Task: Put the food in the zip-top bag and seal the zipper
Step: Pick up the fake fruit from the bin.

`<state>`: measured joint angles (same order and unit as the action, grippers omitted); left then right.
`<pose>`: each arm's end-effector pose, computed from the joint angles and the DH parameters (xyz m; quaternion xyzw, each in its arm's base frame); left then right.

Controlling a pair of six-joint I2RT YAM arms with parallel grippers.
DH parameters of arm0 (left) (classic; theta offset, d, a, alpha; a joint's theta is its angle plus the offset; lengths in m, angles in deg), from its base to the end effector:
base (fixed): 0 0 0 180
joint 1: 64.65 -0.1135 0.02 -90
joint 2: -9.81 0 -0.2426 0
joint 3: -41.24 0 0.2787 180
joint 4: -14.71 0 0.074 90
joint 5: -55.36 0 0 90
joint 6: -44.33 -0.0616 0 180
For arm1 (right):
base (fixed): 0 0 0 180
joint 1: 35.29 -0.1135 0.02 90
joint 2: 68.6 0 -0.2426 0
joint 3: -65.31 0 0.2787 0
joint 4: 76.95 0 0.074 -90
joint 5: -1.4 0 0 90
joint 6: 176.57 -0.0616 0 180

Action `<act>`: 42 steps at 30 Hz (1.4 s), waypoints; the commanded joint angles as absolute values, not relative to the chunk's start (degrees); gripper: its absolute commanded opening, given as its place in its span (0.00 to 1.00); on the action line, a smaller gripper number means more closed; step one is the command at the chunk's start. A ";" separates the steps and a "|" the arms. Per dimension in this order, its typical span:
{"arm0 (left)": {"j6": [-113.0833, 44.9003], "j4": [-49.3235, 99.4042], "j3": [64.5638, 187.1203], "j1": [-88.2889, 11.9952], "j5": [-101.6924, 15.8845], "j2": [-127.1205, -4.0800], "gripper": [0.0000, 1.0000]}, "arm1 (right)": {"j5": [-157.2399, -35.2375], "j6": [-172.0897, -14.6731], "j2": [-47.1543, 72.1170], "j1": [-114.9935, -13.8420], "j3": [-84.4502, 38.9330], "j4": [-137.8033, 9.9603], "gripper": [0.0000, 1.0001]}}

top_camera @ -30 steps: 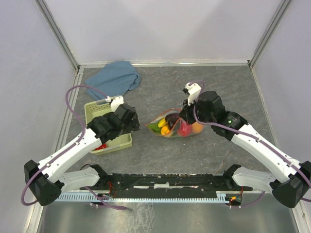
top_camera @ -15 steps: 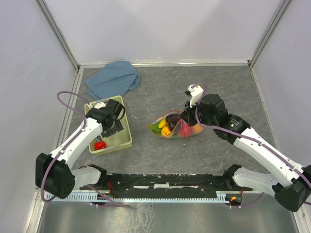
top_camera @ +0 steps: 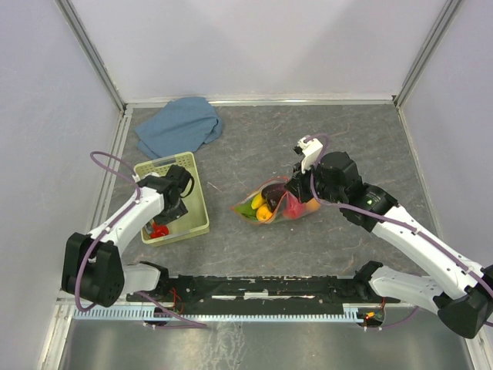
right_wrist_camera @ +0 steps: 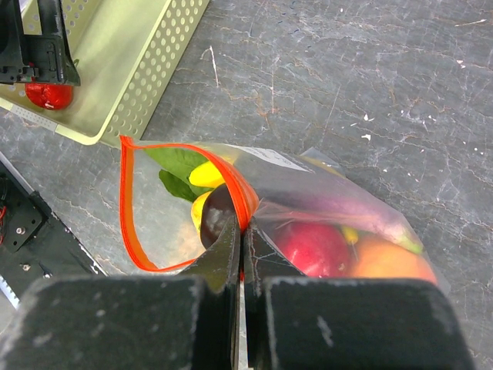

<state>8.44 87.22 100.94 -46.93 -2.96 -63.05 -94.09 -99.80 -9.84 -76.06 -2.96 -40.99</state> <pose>0.2284 -0.0390 0.1558 -0.3100 0.9101 0.1996 0.1894 0.2159 0.1940 0.3067 -0.2266 0.8187 0.2751 0.4502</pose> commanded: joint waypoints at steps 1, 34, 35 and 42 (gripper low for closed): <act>10.93 82.94 98.98 -47.59 -1.04 -64.51 0.97 | -93.26 -99.66 -11.81 -76.48 -3.11 -45.38 0.02; 6.67 64.07 93.44 -49.17 0.46 -69.52 0.79 | -93.07 -99.66 -10.45 -76.48 -3.34 -45.30 0.02; 6.51 63.98 93.33 -49.08 0.51 -69.46 0.76 | -93.08 -99.60 -10.34 -76.50 -3.46 -45.13 0.02; 3.73 63.36 93.65 -49.09 -4.03 -65.40 0.57 | -92.20 -99.36 -9.44 -76.46 -4.39 -44.02 0.02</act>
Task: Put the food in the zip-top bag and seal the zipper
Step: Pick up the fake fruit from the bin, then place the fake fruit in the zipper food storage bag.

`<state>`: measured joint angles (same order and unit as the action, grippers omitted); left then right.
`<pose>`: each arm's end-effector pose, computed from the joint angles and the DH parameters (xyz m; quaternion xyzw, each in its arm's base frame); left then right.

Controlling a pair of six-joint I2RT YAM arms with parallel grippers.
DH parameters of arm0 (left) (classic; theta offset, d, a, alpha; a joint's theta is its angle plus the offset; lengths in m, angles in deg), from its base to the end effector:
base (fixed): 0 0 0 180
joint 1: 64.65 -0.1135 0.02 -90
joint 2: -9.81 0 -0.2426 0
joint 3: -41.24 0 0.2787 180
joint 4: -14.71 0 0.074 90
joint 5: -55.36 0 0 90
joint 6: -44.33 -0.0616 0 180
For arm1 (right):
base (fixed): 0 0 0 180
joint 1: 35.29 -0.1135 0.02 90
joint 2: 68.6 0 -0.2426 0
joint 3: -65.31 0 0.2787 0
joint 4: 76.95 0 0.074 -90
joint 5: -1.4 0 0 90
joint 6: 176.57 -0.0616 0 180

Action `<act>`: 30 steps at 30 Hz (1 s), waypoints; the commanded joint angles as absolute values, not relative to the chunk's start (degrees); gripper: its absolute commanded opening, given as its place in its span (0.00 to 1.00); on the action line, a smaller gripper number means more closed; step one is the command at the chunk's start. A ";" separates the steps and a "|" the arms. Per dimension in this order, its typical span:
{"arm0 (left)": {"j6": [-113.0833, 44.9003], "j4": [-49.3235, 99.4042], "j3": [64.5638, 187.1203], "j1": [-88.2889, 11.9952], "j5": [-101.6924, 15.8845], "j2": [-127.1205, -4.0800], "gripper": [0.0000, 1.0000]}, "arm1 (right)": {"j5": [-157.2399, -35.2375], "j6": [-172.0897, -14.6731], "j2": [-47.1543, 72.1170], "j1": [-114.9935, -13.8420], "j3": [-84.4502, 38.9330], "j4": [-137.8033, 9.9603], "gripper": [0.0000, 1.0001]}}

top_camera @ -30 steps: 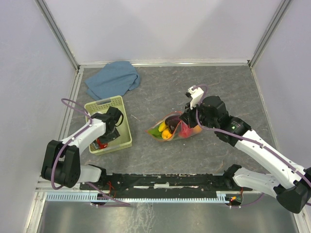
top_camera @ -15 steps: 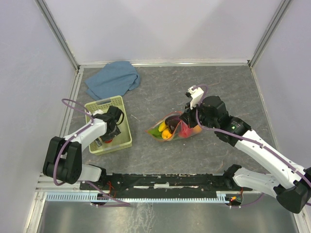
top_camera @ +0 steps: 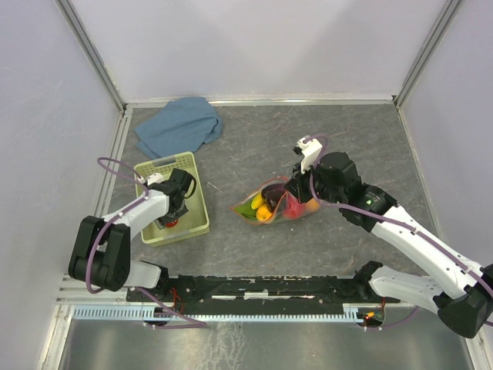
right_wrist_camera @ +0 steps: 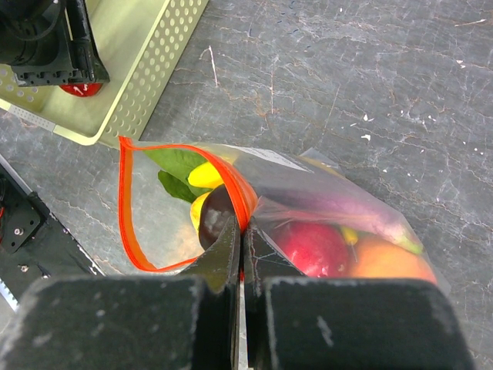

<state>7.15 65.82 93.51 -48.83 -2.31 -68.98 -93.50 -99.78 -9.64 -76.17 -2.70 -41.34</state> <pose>0.2488 -0.0362 0.1039 -0.3314 0.8960 0.1703 0.2415 0.2167 0.1946 0.3047 -0.2250 0.8198 0.2712 0.4513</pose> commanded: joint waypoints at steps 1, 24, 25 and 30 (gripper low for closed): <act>2.10 62.68 93.78 -49.02 -5.71 -64.29 0.55 | -91.93 -99.23 -9.34 -76.43 -4.61 -43.77 0.02; -11.87 45.78 96.36 -41.25 -45.49 -34.87 0.45 | -90.92 -100.63 -4.89 -76.50 -12.20 -36.32 0.02; -12.42 44.27 96.38 -39.87 -46.09 -34.36 0.45 | -90.62 -100.63 -4.78 -76.47 -12.36 -36.04 0.02; -15.37 38.71 97.29 -32.02 -49.72 -34.37 0.45 | -90.28 -100.16 -4.50 -76.49 -13.49 -34.75 0.02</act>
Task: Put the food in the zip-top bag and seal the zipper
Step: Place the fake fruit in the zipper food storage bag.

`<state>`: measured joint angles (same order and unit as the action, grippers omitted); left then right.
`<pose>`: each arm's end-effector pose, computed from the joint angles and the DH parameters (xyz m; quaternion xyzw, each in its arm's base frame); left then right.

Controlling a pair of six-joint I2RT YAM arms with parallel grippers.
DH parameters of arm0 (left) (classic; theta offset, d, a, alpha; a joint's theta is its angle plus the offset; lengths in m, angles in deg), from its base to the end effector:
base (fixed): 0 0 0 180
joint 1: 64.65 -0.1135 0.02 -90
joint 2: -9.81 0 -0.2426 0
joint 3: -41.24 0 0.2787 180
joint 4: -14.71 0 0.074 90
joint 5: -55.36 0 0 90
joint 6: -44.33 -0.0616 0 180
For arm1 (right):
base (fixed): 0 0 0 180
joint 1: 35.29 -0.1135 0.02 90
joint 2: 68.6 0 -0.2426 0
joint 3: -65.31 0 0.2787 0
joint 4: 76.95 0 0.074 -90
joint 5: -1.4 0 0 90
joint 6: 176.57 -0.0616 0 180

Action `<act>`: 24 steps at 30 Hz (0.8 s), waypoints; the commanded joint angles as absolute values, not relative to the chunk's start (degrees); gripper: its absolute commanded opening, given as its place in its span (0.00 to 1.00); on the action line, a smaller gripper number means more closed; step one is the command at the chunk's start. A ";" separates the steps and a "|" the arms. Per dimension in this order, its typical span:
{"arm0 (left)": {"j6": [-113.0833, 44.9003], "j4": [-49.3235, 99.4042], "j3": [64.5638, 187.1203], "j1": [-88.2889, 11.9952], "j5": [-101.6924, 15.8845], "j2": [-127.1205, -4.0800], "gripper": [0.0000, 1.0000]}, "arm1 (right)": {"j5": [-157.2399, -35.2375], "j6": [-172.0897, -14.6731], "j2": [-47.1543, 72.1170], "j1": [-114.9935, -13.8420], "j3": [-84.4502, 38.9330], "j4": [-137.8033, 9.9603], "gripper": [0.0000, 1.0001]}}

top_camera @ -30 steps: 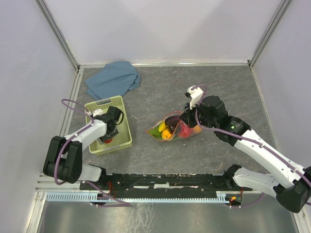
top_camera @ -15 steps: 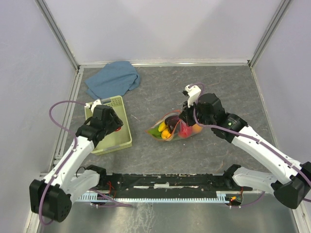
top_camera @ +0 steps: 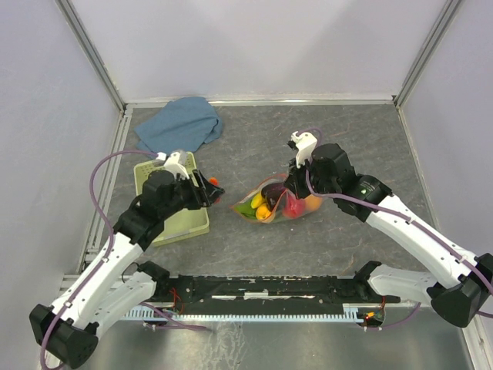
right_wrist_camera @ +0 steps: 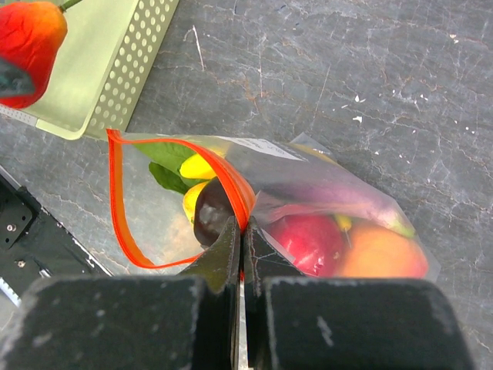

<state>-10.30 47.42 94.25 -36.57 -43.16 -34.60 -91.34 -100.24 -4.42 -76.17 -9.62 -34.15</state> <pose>0.2122 -0.1236 0.2698 -0.0129 0.8377 -0.3382 0.4285 0.2272 0.2005 0.3119 -0.2170 0.8473 0.2405 0.4209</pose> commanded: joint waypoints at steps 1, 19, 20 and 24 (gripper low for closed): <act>-15.76 37.23 97.47 -30.39 -50.50 -35.09 0.45 | -90.13 -99.99 -4.46 -76.45 -13.70 -34.51 0.02; -21.95 27.29 109.35 -19.56 -55.19 -60.66 0.45 | -91.92 -97.48 -6.25 -76.47 -13.40 -33.87 0.02; -22.13 27.28 109.66 -19.48 -55.67 -61.27 0.45 | -92.01 -97.40 -6.36 -76.47 -13.25 -33.98 0.02; -22.68 27.83 110.20 -19.05 -59.29 -62.77 0.45 | -91.75 -97.40 -6.47 -76.43 -13.07 -34.03 0.02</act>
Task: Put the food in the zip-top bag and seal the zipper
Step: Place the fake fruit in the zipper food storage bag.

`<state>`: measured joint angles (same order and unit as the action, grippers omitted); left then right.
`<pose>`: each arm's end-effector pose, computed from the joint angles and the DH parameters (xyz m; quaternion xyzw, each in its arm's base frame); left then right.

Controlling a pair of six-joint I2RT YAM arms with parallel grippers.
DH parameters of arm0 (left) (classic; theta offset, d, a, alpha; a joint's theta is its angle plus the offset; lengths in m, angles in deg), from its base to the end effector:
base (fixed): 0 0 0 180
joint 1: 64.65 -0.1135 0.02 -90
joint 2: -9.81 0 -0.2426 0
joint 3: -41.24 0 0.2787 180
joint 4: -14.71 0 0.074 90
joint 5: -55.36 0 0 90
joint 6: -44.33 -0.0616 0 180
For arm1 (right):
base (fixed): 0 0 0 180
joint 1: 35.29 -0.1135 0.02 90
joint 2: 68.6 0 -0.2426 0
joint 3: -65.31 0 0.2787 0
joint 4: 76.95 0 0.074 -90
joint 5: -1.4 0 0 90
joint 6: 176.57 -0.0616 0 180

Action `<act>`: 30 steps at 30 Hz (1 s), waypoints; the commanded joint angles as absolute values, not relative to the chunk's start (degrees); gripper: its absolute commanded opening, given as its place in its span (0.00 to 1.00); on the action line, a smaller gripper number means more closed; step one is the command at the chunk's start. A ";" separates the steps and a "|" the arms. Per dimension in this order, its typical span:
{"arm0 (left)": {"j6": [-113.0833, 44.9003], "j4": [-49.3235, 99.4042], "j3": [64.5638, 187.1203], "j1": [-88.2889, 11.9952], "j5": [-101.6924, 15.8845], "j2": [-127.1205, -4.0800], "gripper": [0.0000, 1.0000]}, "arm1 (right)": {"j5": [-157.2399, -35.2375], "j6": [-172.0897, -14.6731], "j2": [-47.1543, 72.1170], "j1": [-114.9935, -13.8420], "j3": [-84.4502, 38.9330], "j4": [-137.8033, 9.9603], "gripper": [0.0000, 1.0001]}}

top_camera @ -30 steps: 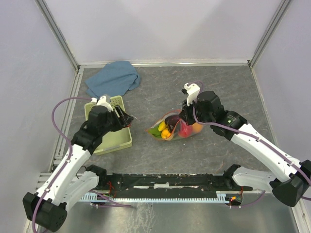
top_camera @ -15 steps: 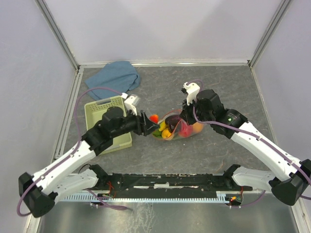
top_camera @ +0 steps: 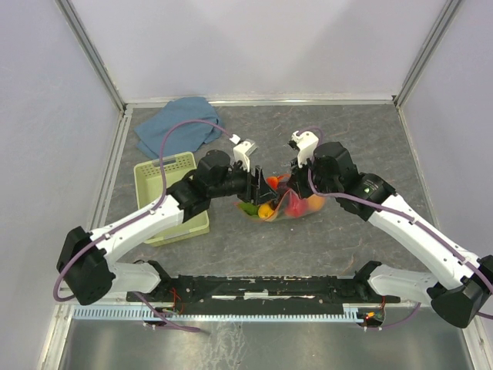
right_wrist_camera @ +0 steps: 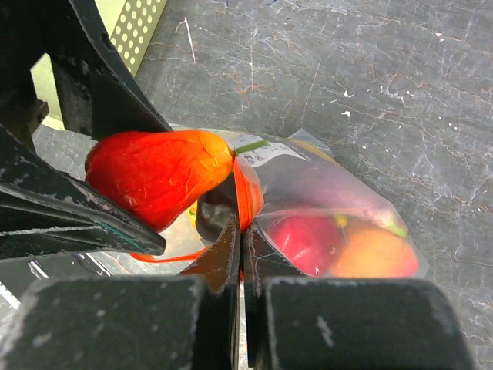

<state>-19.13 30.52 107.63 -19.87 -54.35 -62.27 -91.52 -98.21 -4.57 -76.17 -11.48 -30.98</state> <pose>0.2306 -0.2581 0.2683 0.2242 0.7888 -0.4382 0.3680 0.2240 0.1980 0.3189 -0.2337 0.8479 0.2304 0.4164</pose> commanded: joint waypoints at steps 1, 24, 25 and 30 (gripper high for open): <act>-22.85 27.80 109.73 -18.77 -59.09 -62.05 0.45 | -91.56 -97.38 -6.48 -76.43 -13.06 -33.89 0.02; -29.56 29.94 108.84 -17.63 -59.13 -62.91 0.45 | -91.10 -95.90 -7.74 -76.45 -12.13 -34.19 0.02; -30.11 30.25 109.05 -17.64 -58.61 -62.96 0.45 | -91.51 -95.67 -7.97 -76.46 -12.02 -34.19 0.02; -31.10 30.79 110.42 -17.63 -55.13 -63.25 0.45 | -93.27 -94.98 -9.09 -76.42 -10.90 -34.32 0.02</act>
